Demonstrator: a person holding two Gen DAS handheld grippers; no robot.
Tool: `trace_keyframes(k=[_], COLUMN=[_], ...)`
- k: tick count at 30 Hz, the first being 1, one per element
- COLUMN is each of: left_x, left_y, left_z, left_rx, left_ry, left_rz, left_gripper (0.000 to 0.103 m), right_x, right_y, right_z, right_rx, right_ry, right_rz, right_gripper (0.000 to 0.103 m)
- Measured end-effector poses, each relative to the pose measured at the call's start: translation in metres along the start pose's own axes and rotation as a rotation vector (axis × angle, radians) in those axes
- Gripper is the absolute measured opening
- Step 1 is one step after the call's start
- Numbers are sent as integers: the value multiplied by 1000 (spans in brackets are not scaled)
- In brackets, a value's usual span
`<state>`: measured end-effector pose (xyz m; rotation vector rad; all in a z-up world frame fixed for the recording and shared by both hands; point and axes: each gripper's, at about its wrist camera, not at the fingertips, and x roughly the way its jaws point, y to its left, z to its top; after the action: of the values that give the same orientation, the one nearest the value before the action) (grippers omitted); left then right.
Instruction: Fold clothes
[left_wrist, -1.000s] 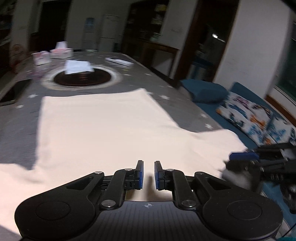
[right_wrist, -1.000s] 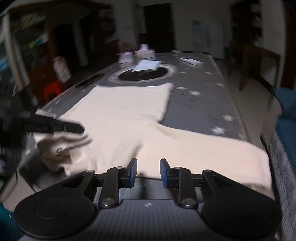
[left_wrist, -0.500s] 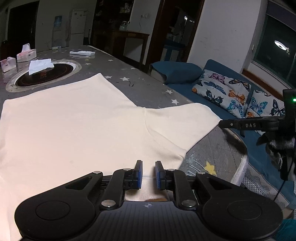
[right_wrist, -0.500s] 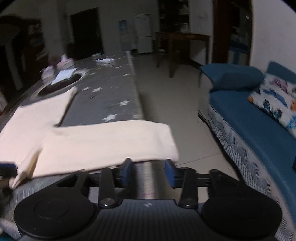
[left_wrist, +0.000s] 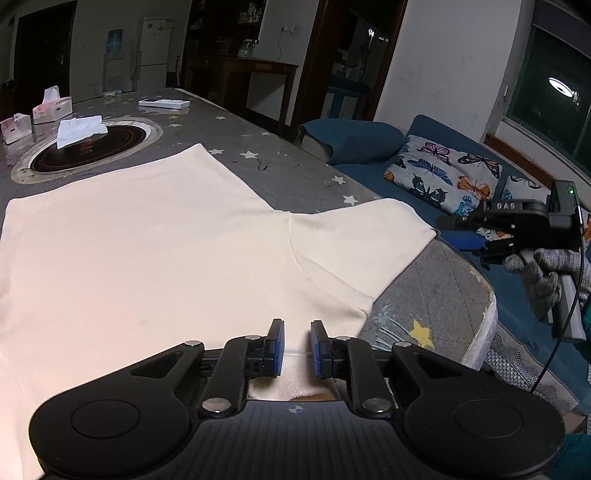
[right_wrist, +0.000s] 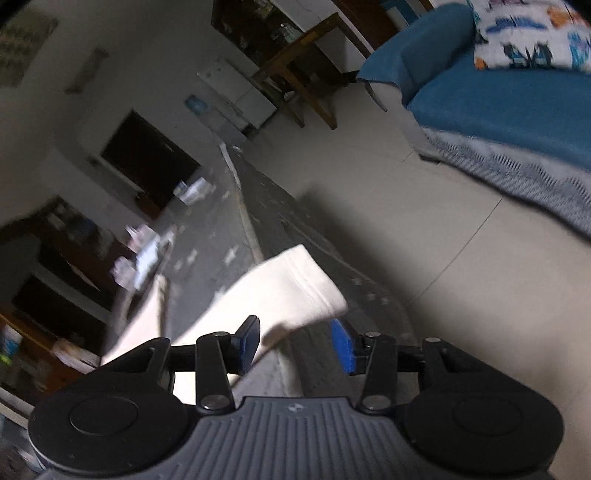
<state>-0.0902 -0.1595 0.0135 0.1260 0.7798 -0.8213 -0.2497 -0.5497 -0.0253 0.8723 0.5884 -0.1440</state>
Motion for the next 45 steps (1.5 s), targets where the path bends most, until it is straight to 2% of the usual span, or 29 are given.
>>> trace_keyframes(k=[4,8,9,12,14,25,33,36,39,45], left_x=[1,1,1,1,1,4,17,11,-3,-43], left_y=[-2,-2,-2,-3,-5,-21,-35,-32,-21,21], left_z=[1,2,2,2,2,10,8,8,10,5], left_rx=[7,12,13,18,28,80,139,117,80,-22], left_ry=[3,6,7,11,13,-7,-2,-17,-52,-142], left_rz=[5,9,10,15,16,-9,-38,-51,-40,54], left_gripper=[19,19,19,20,24,26,26,28,34,42], right_x=[10,21,23,22,19,2,-1,-2,0,19], right_y=[-10,-28,-31,-30,-24,42,100,126,158,240], right_z=[2,6,7,5,8,49,67,67,62,23], right_rx=[44,154,176,176,145,-92,-210,-246,-326,-532], right_ry=[15,0,-5,-44,-70,-168,-166,-156,-142,-58], right_rz=[16,50,62,67,56,97,149,166,198,290], right_gripper=[44,39,30,11,5,4,4,4,4,4])
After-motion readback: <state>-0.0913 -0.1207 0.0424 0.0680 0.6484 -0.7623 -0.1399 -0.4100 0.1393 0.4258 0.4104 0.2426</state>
